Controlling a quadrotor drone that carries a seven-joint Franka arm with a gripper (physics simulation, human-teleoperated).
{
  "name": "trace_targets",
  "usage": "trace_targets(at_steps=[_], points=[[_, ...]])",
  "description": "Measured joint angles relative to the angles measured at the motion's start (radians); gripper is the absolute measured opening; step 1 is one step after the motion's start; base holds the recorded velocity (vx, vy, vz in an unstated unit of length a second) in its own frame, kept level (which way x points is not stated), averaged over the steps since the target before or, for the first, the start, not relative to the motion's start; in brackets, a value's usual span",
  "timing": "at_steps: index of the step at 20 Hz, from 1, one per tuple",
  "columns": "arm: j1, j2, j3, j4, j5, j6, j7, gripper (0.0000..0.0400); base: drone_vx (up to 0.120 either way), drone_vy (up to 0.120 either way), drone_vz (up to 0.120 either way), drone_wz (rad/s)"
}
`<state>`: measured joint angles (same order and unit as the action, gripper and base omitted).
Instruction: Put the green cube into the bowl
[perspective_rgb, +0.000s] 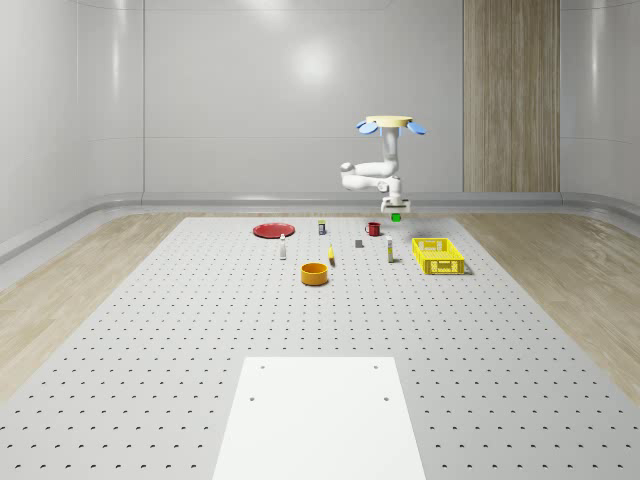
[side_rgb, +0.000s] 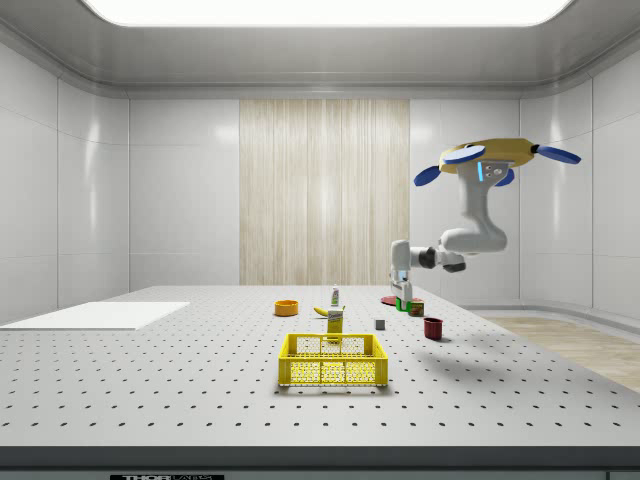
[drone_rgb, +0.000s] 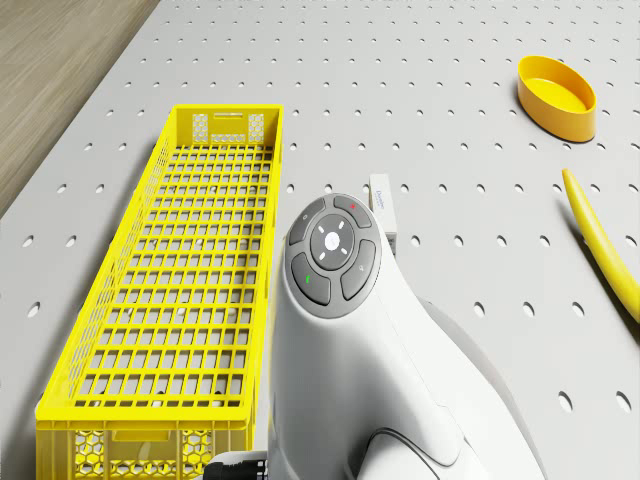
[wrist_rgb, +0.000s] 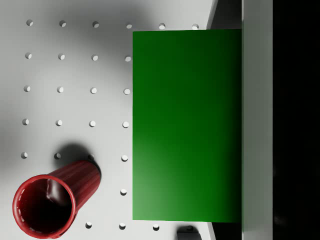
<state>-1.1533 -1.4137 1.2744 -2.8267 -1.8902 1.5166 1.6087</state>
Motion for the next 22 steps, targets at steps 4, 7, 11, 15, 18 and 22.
trace_targets(at_steps=[4, 7, 11, 15, 18, 22], points=[[-0.003, -0.008, 0.001, 0.001, 0.004, 0.007, 0.002, 0.025, 0.12, -0.12, 0.0, 0.0], [-0.004, -0.014, 0.002, 0.001, 0.006, 0.013, 0.004, 0.025, 0.12, -0.12, 0.0, 0.0], [-0.007, -0.021, 0.003, 0.001, 0.01, 0.02, 0.007, 0.025, 0.12, -0.12, 0.0, 0.0], [-0.009, -0.028, 0.005, 0.002, 0.013, 0.026, 0.009, 0.025, 0.12, -0.12, 0.0, 0.0], [-0.011, -0.033, 0.005, 0.002, 0.015, 0.031, 0.01, 0.025, 0.12, -0.12, 0.0, 0.0], [-0.013, -0.04, 0.006, 0.003, 0.018, 0.037, 0.013, 0.025, 0.12, -0.12, 0.0, 0.0]])
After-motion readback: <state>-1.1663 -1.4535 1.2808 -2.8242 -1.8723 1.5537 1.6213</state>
